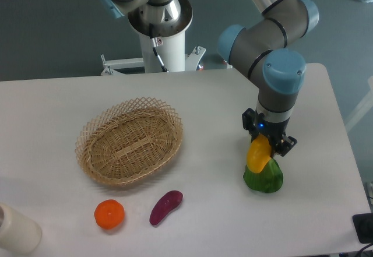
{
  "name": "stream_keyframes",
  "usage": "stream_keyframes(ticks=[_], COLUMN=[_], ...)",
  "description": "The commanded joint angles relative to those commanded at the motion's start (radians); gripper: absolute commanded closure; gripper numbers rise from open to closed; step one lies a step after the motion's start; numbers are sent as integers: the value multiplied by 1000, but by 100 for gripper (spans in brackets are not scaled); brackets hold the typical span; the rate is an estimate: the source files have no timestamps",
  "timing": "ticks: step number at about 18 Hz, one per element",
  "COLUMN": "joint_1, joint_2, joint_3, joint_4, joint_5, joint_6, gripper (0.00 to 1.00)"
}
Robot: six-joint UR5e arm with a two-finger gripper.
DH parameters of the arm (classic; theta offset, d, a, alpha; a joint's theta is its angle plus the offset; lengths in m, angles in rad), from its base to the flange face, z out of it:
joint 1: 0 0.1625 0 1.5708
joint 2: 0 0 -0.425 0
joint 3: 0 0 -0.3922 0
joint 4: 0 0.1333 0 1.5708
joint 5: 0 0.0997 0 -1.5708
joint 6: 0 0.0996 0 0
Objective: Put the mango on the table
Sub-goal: 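Lift the mango and move it away from the bok choy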
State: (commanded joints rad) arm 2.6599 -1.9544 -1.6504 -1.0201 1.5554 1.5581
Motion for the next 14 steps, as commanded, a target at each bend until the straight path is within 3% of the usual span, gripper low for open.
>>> stream_keyframes(ticks=[5, 8, 14], joint_1=[75, 94, 117], joint_2=[43, 51, 81], joint_3=[-107, -158, -216], joint_4=[23, 95, 103], joint_5=[-3, -24, -23], joint_6=[235, 272, 374], gripper=[61, 61, 61])
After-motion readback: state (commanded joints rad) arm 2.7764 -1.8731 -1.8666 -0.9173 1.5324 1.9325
